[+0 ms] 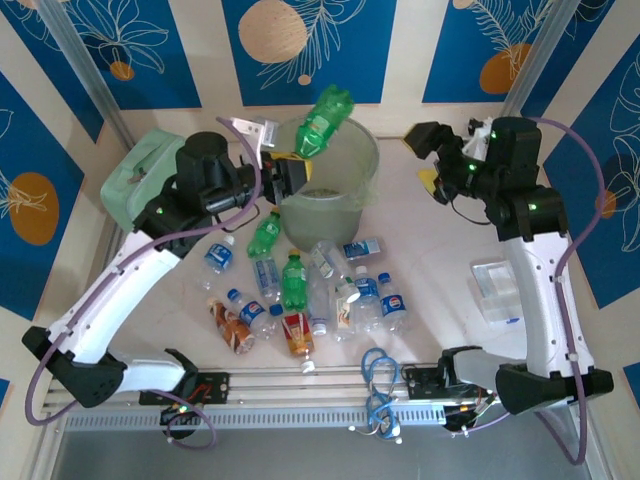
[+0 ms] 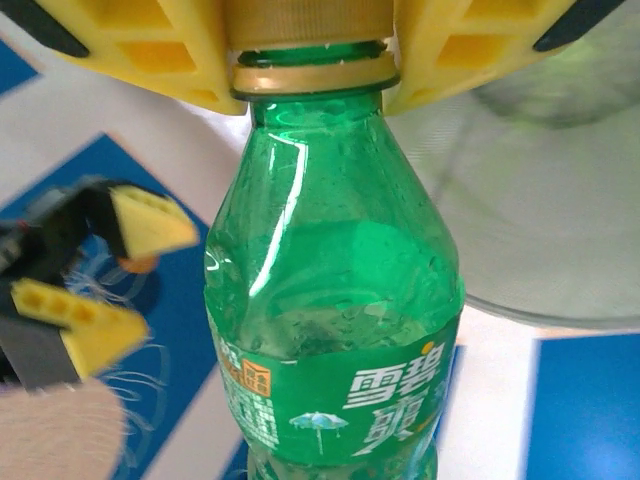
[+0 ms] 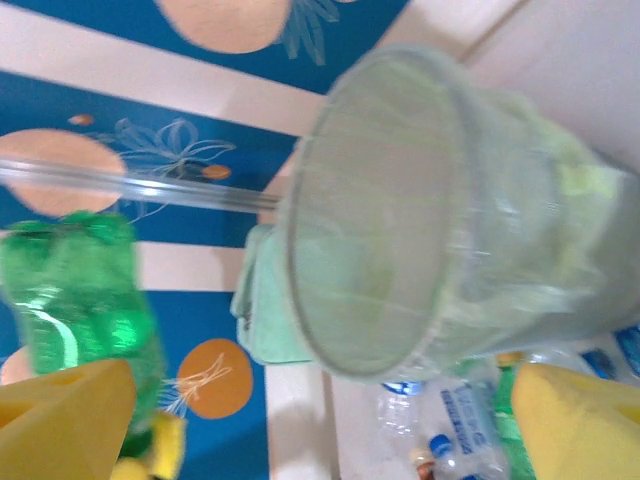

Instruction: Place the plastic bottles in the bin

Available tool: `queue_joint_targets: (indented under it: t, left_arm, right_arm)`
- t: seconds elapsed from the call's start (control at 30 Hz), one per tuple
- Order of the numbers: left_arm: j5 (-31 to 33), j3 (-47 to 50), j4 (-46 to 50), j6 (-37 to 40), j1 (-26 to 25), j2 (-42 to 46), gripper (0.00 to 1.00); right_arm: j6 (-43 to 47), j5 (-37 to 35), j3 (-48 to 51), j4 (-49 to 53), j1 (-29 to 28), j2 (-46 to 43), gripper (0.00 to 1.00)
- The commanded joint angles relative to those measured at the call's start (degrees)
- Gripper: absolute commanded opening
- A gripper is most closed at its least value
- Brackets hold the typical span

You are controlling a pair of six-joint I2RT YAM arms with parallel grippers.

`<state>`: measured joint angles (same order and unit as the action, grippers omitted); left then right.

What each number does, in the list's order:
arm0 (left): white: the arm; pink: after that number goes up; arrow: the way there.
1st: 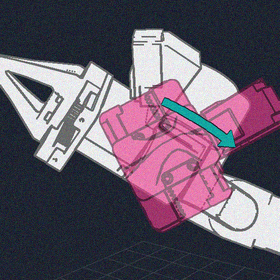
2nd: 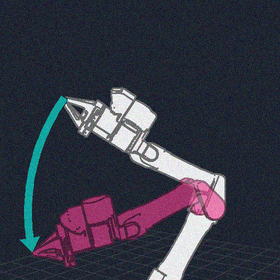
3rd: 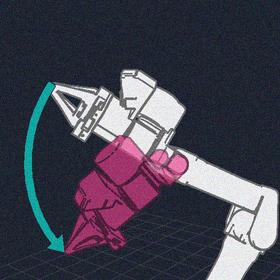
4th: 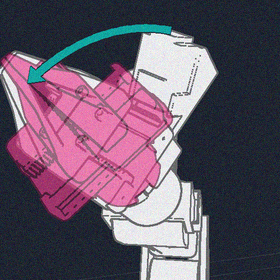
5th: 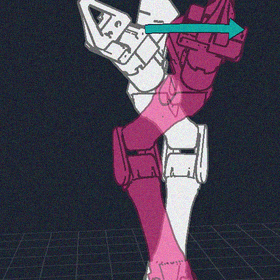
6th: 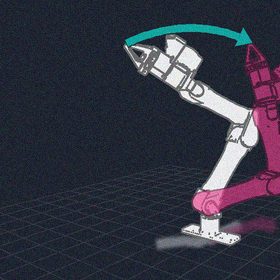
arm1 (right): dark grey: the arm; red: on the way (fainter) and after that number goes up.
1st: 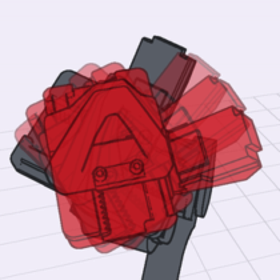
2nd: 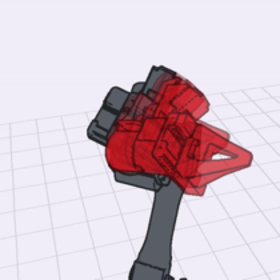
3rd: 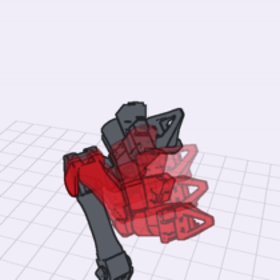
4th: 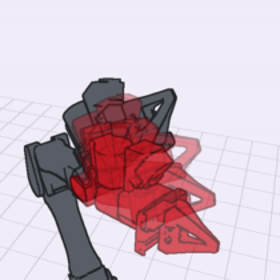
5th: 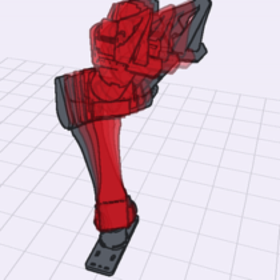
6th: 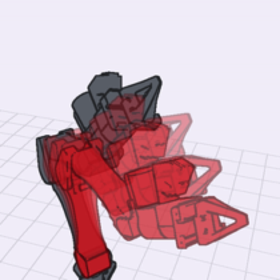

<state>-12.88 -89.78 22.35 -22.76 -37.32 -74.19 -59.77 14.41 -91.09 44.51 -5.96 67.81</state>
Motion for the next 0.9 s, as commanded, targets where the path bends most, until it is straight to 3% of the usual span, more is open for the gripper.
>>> queue_joint_targets:
  t: [0.0,0.13,0.33,0.87]
  left_arm:
    - [14.55,-8.66,15.81,7.01,0.01,-5.29,0.34]
    - [17.85,-17.71,25.84,8.42,0.57,-13.52,0.31]
    - [18.05,-21.86,29.08,8.45,0.98,-20.48,0.29]
    - [20.00,-26.06,34.42,8.28,1.81,-26.97,0.27]
  right_arm:
    - [1.19,-0.59,3.22,7.42,2.70,-2.36,0.97]
    - [1.31,-0.37,5.94,8.19,3.89,-3.60,0.97]
    - [2.20,-1.27,10.77,8.69,2.69,-4.72,0.97]
    - [3.42,-11.42,25.57,5.89,-15.31,-5.65,0.94]
